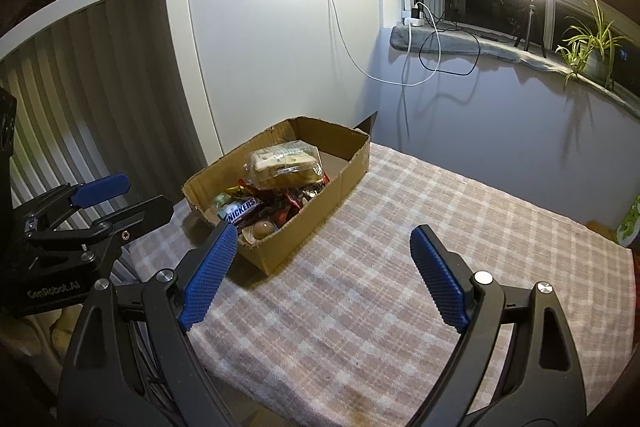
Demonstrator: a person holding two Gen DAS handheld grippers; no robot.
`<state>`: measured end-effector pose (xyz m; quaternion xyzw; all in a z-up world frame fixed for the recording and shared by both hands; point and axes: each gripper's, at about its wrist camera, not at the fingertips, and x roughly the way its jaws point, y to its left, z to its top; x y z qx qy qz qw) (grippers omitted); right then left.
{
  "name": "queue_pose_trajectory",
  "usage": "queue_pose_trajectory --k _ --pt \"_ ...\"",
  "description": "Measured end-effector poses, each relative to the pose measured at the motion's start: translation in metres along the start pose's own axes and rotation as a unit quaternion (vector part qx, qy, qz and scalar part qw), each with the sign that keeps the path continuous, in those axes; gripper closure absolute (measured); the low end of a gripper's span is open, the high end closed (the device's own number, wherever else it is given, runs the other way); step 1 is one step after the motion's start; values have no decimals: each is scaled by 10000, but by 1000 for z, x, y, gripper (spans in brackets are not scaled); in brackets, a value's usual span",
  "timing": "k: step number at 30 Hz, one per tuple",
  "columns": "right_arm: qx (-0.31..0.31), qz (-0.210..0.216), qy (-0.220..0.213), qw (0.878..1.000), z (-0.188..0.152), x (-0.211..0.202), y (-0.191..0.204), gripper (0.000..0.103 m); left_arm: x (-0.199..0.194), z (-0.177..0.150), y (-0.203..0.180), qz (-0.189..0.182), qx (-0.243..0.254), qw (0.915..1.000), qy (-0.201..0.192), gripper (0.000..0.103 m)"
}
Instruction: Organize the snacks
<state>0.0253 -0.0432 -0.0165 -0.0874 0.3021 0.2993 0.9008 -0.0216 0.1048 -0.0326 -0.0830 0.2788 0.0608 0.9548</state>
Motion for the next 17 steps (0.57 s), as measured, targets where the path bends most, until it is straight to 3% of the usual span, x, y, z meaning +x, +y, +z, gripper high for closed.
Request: queue_pose_trajectory --k 17 --pt "120 -90 50 9999 -11 -5 -11 12 1 -3 -12 40 179 9998 -36 23"
